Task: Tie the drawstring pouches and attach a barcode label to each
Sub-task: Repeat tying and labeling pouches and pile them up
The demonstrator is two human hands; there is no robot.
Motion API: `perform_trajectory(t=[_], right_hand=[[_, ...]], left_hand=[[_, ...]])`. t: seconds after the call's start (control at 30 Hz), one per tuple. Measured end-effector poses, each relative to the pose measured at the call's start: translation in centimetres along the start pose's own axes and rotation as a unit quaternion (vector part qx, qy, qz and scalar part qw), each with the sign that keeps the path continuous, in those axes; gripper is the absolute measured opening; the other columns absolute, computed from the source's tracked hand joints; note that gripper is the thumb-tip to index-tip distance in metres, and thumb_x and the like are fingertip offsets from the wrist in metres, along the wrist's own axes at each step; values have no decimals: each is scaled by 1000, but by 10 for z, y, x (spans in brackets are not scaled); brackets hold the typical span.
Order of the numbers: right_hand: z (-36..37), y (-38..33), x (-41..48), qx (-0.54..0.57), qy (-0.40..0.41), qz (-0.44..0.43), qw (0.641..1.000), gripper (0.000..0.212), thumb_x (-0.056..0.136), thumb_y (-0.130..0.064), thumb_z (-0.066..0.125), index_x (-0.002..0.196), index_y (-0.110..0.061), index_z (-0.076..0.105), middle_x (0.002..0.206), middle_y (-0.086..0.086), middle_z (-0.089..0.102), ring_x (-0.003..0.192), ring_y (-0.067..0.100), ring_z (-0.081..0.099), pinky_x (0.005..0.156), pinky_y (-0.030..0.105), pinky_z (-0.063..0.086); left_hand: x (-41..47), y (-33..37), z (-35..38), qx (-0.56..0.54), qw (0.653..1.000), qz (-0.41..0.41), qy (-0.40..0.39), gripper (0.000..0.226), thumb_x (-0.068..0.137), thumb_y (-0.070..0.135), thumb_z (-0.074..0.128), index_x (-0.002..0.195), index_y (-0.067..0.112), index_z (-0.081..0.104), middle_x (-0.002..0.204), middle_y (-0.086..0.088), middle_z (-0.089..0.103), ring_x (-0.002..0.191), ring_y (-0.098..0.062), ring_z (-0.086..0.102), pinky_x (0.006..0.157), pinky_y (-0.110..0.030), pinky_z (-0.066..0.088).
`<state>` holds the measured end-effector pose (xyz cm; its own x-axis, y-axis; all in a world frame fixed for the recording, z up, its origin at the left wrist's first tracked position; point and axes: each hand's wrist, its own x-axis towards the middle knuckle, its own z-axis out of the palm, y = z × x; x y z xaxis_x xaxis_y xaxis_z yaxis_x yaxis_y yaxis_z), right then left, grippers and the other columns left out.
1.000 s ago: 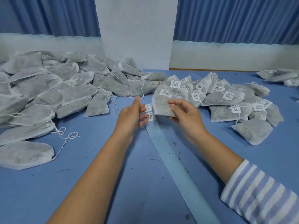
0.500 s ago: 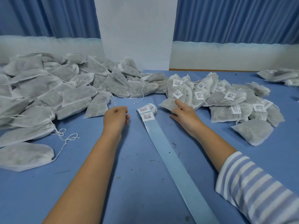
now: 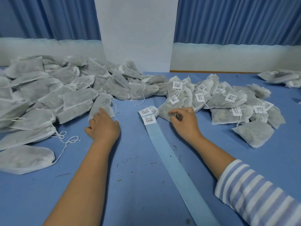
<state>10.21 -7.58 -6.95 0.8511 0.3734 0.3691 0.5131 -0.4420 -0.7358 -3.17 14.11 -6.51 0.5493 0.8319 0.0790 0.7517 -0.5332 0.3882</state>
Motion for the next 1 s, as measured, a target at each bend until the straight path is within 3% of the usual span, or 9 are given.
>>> perform_trajectory(t=[0.07,0.13,0.27,0.4,0.5,0.6,0.73,0.9,1.0], right_hand=[[0,-1,0,-2,1,0,1000,19,89,-13,62,103,-17,74,99,0,43,76,-4,47,73,-5,31],[0,-2,-2,-1,1,-5,1000,17,89,-12,62,99,-17,74,93,-7,41,72,-2,48,72,-4,32],[0,-4,-4,-7,-8,-30,999,16,89,-11,61,95,-20,74,88,-11,39,72,-8,48,71,-2,33],[0,-4,-5,-6,-20,-35,999,16,90,-13,61,95,-21,74,89,-12,41,74,-6,49,72,-1,34],[0,-5,-5,1,-21,-44,999,15,90,-12,62,94,-21,74,89,-12,43,75,-12,49,72,0,34],[0,-7,-6,8,-27,-45,999,15,90,-12,62,95,-21,74,90,-11,45,71,-6,50,71,1,35],[-1,-14,-8,48,-25,-45,998,18,90,-7,62,94,-20,74,91,-10,47,68,-5,49,73,3,38],[-7,-35,-13,160,-38,-61,984,24,90,-4,60,101,-23,69,98,-8,55,63,10,51,70,15,43],[-11,-50,-22,281,-138,-29,949,29,92,-10,62,116,-27,65,87,-6,65,54,15,51,54,22,47]], left_hand=[[1,-1,1,-8,1000,-7,17,82,99,46,47,157,12,1,157,-14,22,141,-34,24,108,-47,25],[4,-4,1,-4,1000,-16,9,79,98,51,47,157,13,11,153,-16,27,139,-35,26,108,-48,25],[4,-7,-1,-43,997,-13,61,45,96,42,56,131,14,49,142,-17,35,132,-35,30,106,-47,25],[6,-9,-3,-115,988,24,99,16,95,22,59,106,10,57,149,-16,36,135,-35,34,106,-49,28],[7,-5,-4,-245,964,77,70,2,91,10,57,91,7,56,108,-10,61,100,-32,56,80,-36,42],[3,1,-11,-420,905,48,38,7,86,9,56,79,12,55,76,4,56,69,-15,50,61,-26,38],[2,8,-28,-575,817,3,-50,26,78,-5,48,79,21,54,59,6,53,49,-11,41,45,-21,31],[-10,17,-39,-596,787,58,-145,33,85,-5,41,81,19,64,60,2,60,51,-10,52,49,-19,41],[-16,22,-40,-549,813,90,-171,33,87,-2,42,76,18,66,57,5,62,49,-7,52,45,-16,40]])
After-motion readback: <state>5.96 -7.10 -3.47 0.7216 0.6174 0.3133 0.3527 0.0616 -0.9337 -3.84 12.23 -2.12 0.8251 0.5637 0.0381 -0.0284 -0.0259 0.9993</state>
